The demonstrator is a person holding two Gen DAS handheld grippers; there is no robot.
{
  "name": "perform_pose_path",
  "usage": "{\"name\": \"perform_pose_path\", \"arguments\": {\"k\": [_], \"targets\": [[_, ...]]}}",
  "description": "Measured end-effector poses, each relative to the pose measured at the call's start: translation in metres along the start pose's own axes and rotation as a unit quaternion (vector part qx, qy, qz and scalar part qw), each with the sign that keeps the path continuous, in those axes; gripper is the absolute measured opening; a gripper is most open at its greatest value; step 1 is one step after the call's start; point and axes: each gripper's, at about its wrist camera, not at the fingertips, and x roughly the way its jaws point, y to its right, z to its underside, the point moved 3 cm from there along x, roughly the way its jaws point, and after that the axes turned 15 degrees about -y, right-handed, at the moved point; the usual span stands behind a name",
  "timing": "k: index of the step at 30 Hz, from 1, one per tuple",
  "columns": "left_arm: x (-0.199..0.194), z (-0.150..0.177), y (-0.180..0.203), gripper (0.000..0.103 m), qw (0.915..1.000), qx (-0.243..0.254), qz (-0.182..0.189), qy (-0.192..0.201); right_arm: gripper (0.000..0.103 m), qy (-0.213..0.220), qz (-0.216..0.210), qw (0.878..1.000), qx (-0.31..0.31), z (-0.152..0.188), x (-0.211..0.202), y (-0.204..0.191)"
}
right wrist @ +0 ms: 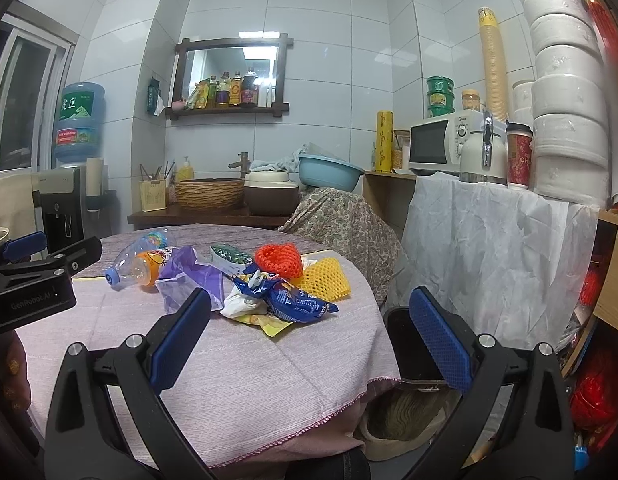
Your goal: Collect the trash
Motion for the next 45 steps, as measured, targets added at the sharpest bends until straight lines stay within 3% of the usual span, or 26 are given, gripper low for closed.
{"name": "perform_pose_path", "arguments": {"k": [45], "targets": [[0.0019, 0.0017, -0.0019, 0.098, 1.0000, -0.001, -0.002, -0.001, 0.098, -0.002, -0.002, 1.000, 0.001, 0.0011, 0.0019, -0.0031]]}}
